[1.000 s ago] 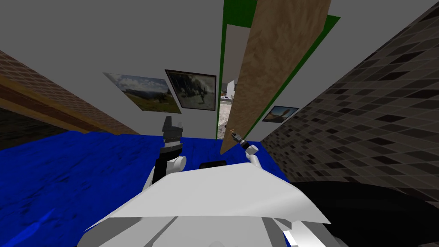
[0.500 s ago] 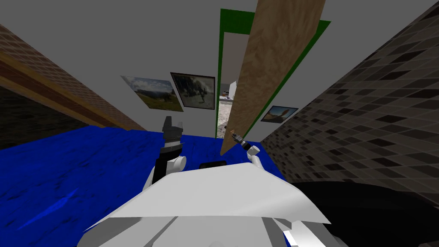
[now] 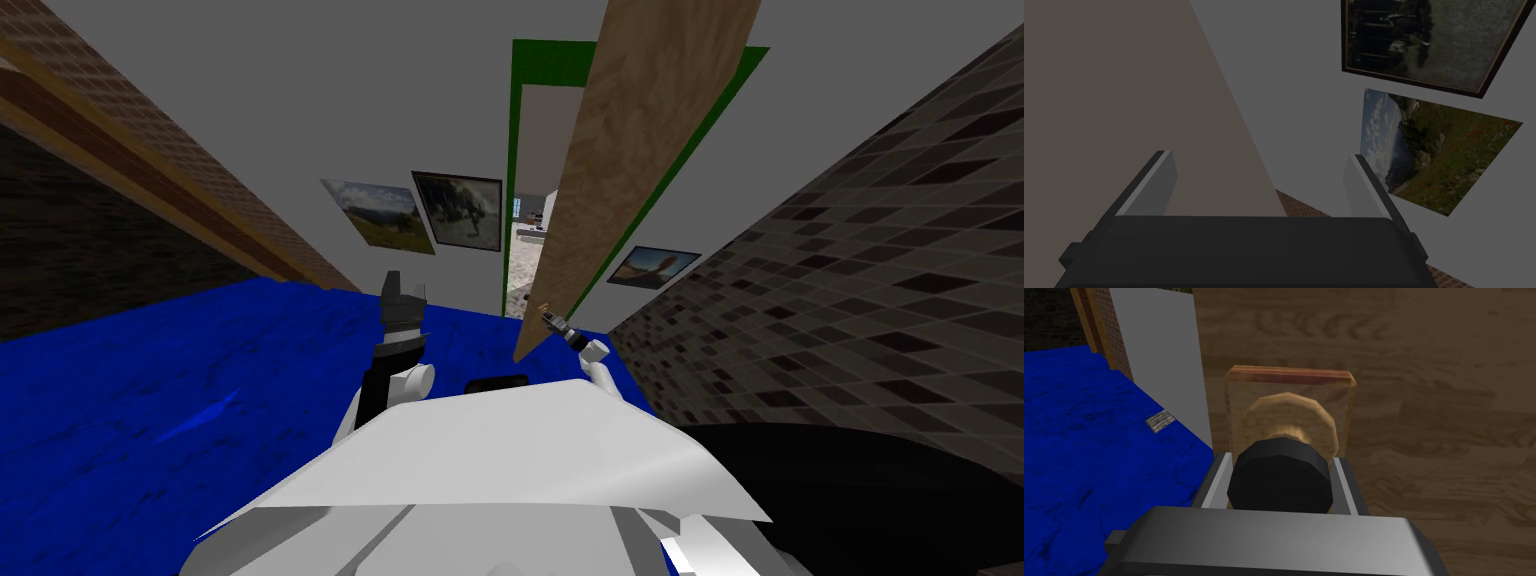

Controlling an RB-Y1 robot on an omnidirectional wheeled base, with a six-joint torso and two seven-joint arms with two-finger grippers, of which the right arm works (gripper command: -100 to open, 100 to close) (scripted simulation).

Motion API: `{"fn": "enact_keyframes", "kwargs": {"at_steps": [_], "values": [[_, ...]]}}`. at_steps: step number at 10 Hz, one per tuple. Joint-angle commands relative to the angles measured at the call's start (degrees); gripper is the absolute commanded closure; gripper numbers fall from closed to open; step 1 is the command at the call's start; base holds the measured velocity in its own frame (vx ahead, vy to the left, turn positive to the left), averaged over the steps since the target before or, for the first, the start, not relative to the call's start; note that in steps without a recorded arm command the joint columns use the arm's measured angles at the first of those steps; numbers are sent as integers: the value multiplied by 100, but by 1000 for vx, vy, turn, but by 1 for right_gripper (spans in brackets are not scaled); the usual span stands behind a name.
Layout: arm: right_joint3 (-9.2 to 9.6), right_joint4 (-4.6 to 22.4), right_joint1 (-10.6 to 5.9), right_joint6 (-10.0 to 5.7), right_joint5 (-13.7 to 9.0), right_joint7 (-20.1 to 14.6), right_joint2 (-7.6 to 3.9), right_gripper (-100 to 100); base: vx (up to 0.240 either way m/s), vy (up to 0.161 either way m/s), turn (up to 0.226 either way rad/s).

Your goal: Pull the door open

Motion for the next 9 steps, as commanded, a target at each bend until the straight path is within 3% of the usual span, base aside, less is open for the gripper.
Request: {"fn": "enact_keyframes", "kwargs": {"at_steps": [1, 3, 4, 9], "values": [[1, 29, 22, 100, -43, 5, -72, 100, -163, -140, 115], [14, 96, 21, 207, -91, 18, -153, 100, -137, -144, 110], [22, 125, 17, 177, -69, 24, -130, 100, -58, -63, 30], [75, 398, -80, 440, -142, 95, -317, 100, -154, -151, 122]]}}
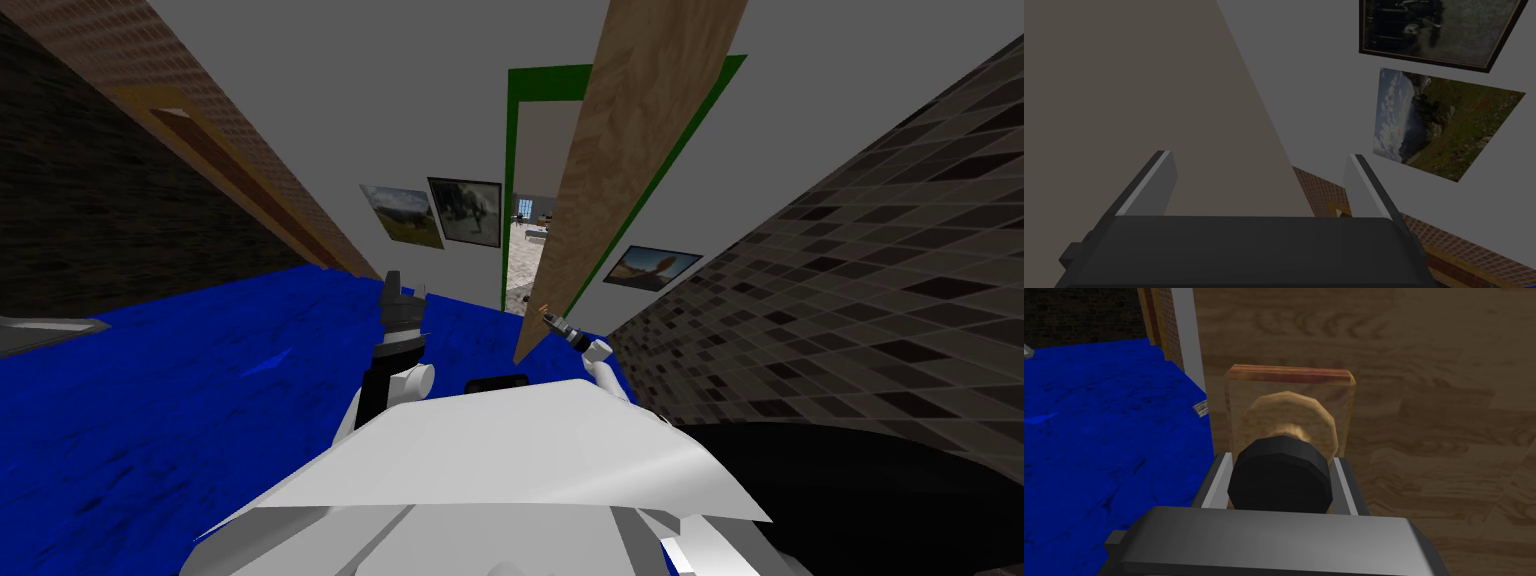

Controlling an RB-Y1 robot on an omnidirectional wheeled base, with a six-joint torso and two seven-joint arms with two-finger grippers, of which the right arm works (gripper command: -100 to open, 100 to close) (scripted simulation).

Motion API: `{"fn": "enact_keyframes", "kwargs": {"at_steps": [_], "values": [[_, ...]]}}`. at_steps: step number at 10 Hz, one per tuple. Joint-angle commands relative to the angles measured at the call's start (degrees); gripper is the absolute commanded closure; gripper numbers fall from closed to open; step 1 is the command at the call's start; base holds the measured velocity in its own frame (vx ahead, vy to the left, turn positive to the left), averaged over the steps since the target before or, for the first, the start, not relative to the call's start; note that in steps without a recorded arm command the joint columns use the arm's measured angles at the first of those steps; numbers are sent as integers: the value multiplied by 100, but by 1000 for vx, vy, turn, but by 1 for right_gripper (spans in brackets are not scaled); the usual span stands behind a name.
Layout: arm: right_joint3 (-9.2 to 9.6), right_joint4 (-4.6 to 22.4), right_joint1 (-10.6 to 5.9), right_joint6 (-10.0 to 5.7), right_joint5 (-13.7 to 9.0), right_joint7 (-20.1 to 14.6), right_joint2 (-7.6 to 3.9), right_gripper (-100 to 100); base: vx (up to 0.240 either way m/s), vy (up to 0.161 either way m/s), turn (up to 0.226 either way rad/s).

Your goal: Pull the door open

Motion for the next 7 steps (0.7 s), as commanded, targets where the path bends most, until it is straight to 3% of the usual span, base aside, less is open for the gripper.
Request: {"fn": "enact_keyframes", "kwargs": {"at_steps": [1, 5, 6, 7], "values": [[5, 92, -33, 98, -34, 28, -74, 100, -164, -158, 143], [40, 301, -115, 295, -94, 83, -222, 100, -171, -174, 115], [53, 288, -101, 261, -73, 78, -188, 100, -59, -79, 33], [99, 317, -41, 463, -98, 89, -257, 100, -90, -104, 16]]}}
